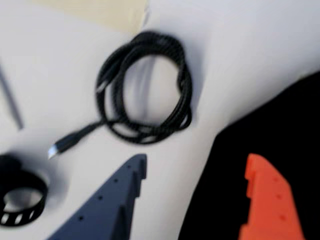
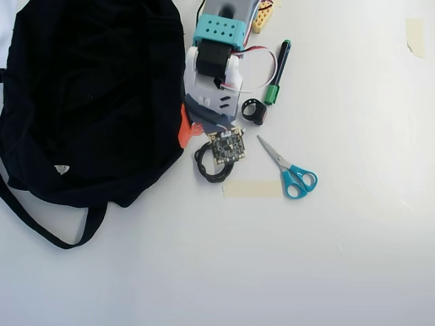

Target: Put the cable into the black bag

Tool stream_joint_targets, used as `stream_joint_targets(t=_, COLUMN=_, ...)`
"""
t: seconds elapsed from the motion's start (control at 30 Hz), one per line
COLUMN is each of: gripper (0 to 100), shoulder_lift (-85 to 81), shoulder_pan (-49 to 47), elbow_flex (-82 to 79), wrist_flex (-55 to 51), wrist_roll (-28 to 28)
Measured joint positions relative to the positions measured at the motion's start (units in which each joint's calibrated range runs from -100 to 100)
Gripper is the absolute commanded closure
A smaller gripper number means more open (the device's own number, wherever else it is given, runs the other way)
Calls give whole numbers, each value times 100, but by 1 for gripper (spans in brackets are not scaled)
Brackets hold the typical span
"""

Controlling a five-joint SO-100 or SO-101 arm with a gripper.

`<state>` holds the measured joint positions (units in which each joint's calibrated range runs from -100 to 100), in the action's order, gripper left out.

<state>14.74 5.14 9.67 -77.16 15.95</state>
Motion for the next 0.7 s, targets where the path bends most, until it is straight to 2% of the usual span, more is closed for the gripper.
stream_joint_targets(t=0.27, gripper=73, shoulder_lift=780, shoulder_pan=0, elbow_flex=833, wrist_flex=0, wrist_roll=435)
stream_joint_targets(t=0.7, gripper=73, shoulder_lift=1112, shoulder_pan=0, elbow_flex=896, wrist_flex=0, wrist_roll=1050)
